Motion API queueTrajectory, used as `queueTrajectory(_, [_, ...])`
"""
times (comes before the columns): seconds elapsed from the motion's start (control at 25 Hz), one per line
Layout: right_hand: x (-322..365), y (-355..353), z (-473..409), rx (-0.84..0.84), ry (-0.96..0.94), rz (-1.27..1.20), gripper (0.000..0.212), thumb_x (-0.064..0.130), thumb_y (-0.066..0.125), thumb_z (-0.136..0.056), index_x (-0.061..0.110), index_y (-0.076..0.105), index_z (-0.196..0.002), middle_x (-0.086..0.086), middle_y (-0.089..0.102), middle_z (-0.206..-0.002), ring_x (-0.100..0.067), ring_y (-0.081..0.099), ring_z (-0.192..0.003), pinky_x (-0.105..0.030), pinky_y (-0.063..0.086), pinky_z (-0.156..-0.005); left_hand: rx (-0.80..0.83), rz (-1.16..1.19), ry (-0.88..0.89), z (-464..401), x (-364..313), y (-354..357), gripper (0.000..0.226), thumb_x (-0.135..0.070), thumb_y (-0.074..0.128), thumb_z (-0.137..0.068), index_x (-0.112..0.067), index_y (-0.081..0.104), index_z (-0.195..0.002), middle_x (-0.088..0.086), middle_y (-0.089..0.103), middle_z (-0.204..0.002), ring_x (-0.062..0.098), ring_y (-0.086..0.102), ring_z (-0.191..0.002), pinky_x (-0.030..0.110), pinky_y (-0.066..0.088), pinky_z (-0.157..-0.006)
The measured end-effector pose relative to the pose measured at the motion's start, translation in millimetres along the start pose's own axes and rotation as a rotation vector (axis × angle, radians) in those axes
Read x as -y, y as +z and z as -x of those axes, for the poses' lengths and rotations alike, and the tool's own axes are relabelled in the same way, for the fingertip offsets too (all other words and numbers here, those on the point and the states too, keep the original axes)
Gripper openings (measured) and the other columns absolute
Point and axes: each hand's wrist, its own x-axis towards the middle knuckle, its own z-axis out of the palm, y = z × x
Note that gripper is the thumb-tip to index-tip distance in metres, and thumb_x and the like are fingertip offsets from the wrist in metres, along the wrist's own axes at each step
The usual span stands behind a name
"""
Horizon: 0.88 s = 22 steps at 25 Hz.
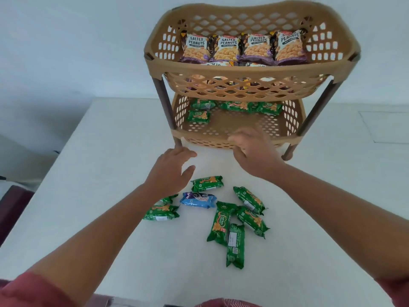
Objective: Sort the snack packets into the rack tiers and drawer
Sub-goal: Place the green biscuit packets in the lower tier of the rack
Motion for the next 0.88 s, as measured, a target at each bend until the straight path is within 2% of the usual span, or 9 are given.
queueTrajectory(0.08, [12, 14, 19, 0.104, -0.005, -0.057, 0.026, 0.014, 0.054, -0.097, 0.010, 0.070, -0.117, -0.006, 0.069, -0.119, -0.028, 0.060, -0.112, -0.043, 0.046, -0.097, -0.021, 0.055, -0.178, 32, 13, 10, 0.044, -0.016, 0.065, -0.091, -0.020, 0.062, -0.134, -0.002, 0.061, -0.136, 0.023, 0.057, -0.119, 0.044, 0.045, -0.103])
queueTrajectory(0.16, [22, 27, 34, 0.214, 0.041, -0.120, 0.029, 0.019, 0.055, -0.100, 0.014, 0.067, -0.126, -0.003, 0.068, -0.123, -0.022, 0.060, -0.112, -0.037, 0.047, -0.095, -0.010, 0.130, -0.388, 63, 27, 20, 0.057, -0.006, 0.063, -0.087, -0.020, 0.056, -0.142, -0.001, 0.052, -0.148, 0.023, 0.049, -0.133, 0.042, 0.041, -0.109])
queueTrajectory(0.24, [34, 41, 47, 0.280, 0.047, -0.125, 0.033, 0.023, 0.056, -0.100, 0.017, 0.064, -0.131, -0.001, 0.066, -0.124, -0.021, 0.058, -0.113, -0.037, 0.047, -0.096, 0.008, 0.187, -0.491, 92, 34, 30, 0.066, -0.002, 0.063, -0.084, -0.022, 0.050, -0.146, 0.000, 0.039, -0.157, 0.024, 0.041, -0.141, 0.045, 0.039, -0.112])
queueTrajectory(0.36, [55, 58, 61, 0.357, 0.033, -0.113, 0.032, 0.024, 0.057, -0.098, 0.014, 0.066, -0.127, -0.005, 0.065, -0.119, -0.026, 0.057, -0.111, -0.044, 0.049, -0.094, -0.086, 0.236, -0.473, 125, 37, 41, 0.055, -0.003, 0.066, -0.083, -0.023, 0.053, -0.132, -0.002, 0.040, -0.136, 0.029, 0.047, -0.123, 0.045, 0.047, -0.098])
queueTrajectory(0.44, [66, 68, 67, 0.385, 0.020, -0.063, 0.029, 0.026, 0.056, -0.097, 0.010, 0.067, -0.119, -0.008, 0.065, -0.113, -0.029, 0.058, -0.106, -0.046, 0.050, -0.090, -0.120, 0.196, -0.461, 137, 38, 43, 0.040, -0.005, 0.067, -0.085, -0.020, 0.057, -0.121, -0.005, 0.042, -0.121, 0.029, 0.049, -0.112, 0.039, 0.043, -0.093])
queueTrajectory(0.56, [79, 82, 70, 0.406, 0.019, 0.038, 0.030, 0.031, 0.054, -0.096, 0.010, 0.066, -0.114, -0.006, 0.063, -0.108, -0.027, 0.058, -0.099, -0.044, 0.052, -0.084, -0.040, 0.156, -0.473, 146, 42, 42, 0.033, -0.009, 0.068, -0.091, -0.019, 0.067, -0.122, 0.000, 0.056, -0.116, 0.030, 0.051, -0.107, 0.031, 0.036, -0.092])
queueTrajectory(0.68, [88, 93, 75, 0.429, 0.014, 0.069, 0.031, 0.034, 0.054, -0.096, 0.018, 0.065, -0.121, -0.001, 0.061, -0.118, -0.025, 0.055, -0.109, -0.042, 0.049, -0.090, -0.013, 0.162, -0.476, 154, 45, 38, 0.030, -0.014, 0.073, -0.089, -0.022, 0.072, -0.118, 0.001, 0.057, -0.112, 0.027, 0.048, -0.103, 0.034, 0.039, -0.094])
queueTrajectory(0.8, [95, 104, 78, 0.405, 0.024, 0.043, 0.029, 0.029, 0.059, -0.094, 0.022, 0.064, -0.121, 0.002, 0.059, -0.124, -0.023, 0.051, -0.114, -0.040, 0.046, -0.091, 0.015, 0.173, -0.492, 163, 45, 31, 0.027, -0.020, 0.077, -0.085, -0.028, 0.066, -0.109, -0.010, 0.055, -0.109, 0.018, 0.044, -0.100, 0.033, 0.038, -0.086])
queueTrajectory(0.88, [99, 109, 79, 0.393, 0.019, 0.025, 0.025, 0.024, 0.060, -0.093, 0.022, 0.063, -0.118, 0.002, 0.059, -0.123, -0.023, 0.050, -0.114, -0.038, 0.045, -0.092, 0.060, 0.164, -0.482, 170, 45, 29, 0.027, -0.024, 0.076, -0.086, -0.030, 0.057, -0.104, -0.014, 0.057, -0.096, 0.018, 0.052, -0.090, 0.032, 0.039, -0.074])
